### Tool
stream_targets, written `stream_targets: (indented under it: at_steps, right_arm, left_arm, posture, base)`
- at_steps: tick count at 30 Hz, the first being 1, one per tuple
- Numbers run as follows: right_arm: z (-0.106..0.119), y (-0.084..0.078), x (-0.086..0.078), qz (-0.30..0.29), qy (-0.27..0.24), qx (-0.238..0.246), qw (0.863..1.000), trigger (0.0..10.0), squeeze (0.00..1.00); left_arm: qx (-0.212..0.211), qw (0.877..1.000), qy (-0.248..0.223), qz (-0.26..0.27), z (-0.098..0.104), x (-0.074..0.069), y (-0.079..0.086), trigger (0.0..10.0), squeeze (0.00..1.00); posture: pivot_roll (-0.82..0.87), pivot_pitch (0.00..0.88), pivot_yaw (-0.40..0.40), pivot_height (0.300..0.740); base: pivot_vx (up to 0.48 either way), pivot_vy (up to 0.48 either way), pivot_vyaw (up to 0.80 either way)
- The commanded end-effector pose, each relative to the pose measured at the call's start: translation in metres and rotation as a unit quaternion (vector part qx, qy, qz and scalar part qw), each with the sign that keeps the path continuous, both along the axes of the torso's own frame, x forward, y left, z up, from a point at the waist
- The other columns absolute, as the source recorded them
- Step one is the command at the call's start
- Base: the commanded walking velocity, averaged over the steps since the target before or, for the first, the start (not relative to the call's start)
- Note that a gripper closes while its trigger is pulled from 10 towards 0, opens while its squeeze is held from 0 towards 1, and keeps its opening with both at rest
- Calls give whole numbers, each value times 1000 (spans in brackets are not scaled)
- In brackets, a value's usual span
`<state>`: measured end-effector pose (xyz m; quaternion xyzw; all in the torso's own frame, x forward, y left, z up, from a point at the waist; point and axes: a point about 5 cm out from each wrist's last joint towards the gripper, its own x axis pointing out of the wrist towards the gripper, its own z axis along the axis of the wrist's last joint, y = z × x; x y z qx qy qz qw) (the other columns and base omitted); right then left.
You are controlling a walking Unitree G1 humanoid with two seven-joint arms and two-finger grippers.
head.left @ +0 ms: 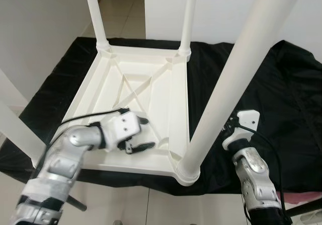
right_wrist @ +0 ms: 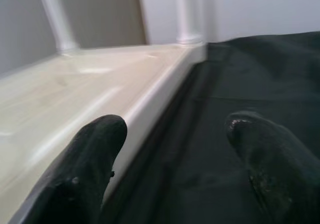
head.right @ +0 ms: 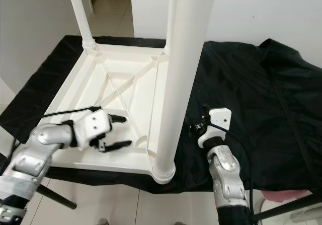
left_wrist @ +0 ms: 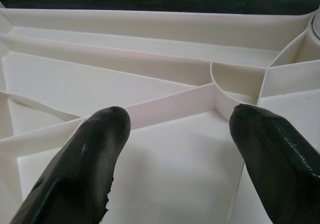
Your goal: Building children table
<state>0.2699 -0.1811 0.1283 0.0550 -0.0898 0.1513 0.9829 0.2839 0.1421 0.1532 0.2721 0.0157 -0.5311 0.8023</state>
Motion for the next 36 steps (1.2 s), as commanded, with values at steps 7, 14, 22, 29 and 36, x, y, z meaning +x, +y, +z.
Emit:
stream_targets:
  at_steps: [7, 14, 22, 29, 36]
  right_arm:
    - [5, -36, -27, 174, 46, -23, 983, 10000, 1000]
    - [-2, -48, -44, 226, 81, -63, 969, 10000, 0]
    - [12, -40, -62, 326, 89, -120, 933, 10000, 0]
    - [28, -15, -69, 434, 67, -144, 887, 10000, 0]
    - [38, -3, -70, 485, 49, -162, 858, 10000, 0]
  left_arm:
    - [-17, 997, -18, 68, 3, 2, 9, 10000, 0]
    - [-16, 997, -13, 76, 2, 4, 8, 10000, 0]
    - [3, 996, -14, 84, 1, 8, 11, 10000, 0]
    - [7, 996, -16, 82, 1, 9, 13, 10000, 0]
    - [4, 996, -21, 81, 5, 9, 13, 10000, 0]
  posture:
    - [-7, 15, 9, 740]
    - [-5, 11, 7, 740]
    - [-12, 5, 23, 740]
    - [-15, 0, 34, 740]
    - [-9, 3, 33, 740]
  base:
    - [0, 0, 0]
    - [0, 0, 0]
    - [0, 0, 0]
    - [0, 0, 0]
    - [0, 0, 0]
